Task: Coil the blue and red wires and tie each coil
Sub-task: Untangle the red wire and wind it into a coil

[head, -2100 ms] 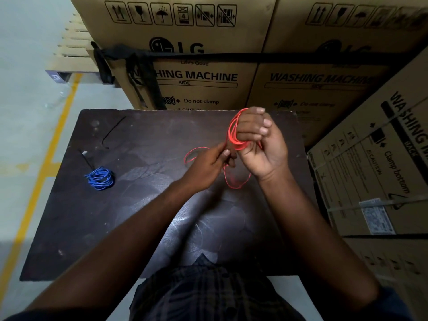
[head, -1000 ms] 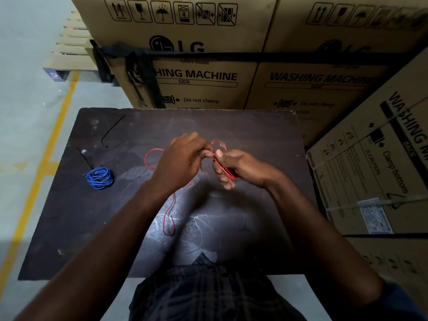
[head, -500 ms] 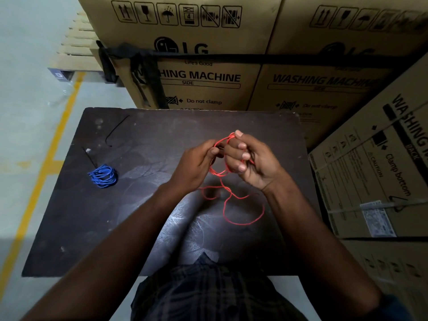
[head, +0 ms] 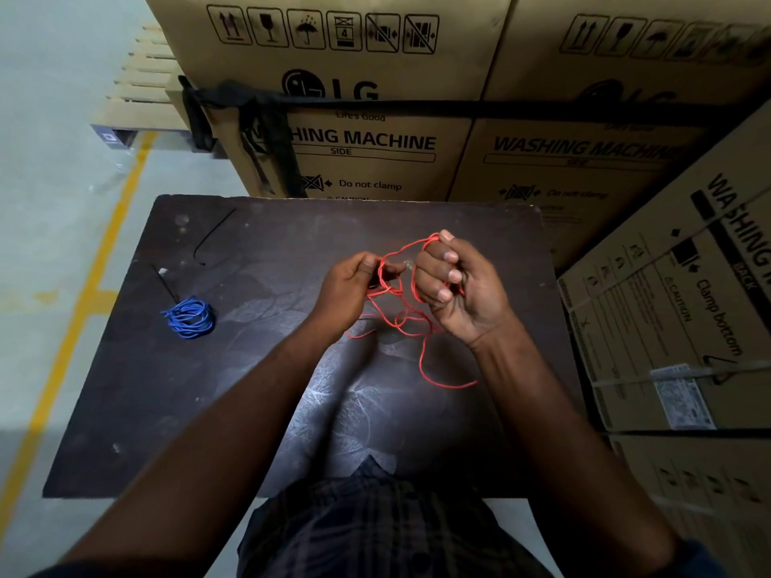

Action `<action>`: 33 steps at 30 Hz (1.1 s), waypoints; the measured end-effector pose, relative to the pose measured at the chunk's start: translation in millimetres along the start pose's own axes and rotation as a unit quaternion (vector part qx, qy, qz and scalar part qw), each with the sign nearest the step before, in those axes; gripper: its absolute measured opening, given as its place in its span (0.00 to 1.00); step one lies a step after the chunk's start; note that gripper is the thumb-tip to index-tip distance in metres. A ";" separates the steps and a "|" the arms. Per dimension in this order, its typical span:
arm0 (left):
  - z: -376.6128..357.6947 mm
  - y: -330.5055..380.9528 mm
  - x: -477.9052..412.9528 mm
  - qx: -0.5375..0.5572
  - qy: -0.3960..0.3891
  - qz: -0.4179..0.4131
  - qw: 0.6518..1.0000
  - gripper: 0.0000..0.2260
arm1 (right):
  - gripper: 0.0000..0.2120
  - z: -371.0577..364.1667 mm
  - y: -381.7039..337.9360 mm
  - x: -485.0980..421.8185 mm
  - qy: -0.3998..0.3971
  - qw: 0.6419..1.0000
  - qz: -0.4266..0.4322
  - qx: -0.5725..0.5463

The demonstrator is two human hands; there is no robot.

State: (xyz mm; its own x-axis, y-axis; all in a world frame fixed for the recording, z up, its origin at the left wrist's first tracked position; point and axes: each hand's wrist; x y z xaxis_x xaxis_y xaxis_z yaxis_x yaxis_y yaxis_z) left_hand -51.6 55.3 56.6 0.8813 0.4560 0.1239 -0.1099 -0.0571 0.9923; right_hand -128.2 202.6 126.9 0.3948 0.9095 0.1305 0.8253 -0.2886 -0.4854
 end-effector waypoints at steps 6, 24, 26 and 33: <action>9.6 -17.7 -11.6 -0.003 0.047 0.051 0.998 0.14 | 0.22 0.7 5.2 0.5 0.022 1.000 0.007 0.016; 86.4 -90.7 1.8 -0.033 0.249 0.249 0.935 0.16 | 0.17 -0.3 -22.0 15.2 -0.032 0.997 0.055 -0.032; 85.3 -87.2 4.3 -0.036 0.252 0.241 0.937 0.16 | 0.17 1.2 -22.7 15.1 -0.041 0.997 0.057 -0.045; 79.3 -89.1 2.1 -0.196 0.199 0.219 0.935 0.15 | 0.17 0.4 -24.3 15.0 -0.021 0.998 0.054 -0.008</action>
State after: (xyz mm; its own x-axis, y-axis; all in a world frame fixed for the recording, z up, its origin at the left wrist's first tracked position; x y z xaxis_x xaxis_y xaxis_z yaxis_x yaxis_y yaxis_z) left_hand -3.5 -9.1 -31.6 0.4808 0.7637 0.4308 -0.6483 -0.0211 0.7611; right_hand -142.5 223.4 140.3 0.4645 0.8846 0.0417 0.7854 -0.3898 -0.4808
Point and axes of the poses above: each hand's wrist, its own x-axis away from the middle knuckle, its own z-axis out of the back of the hand, y = z × x
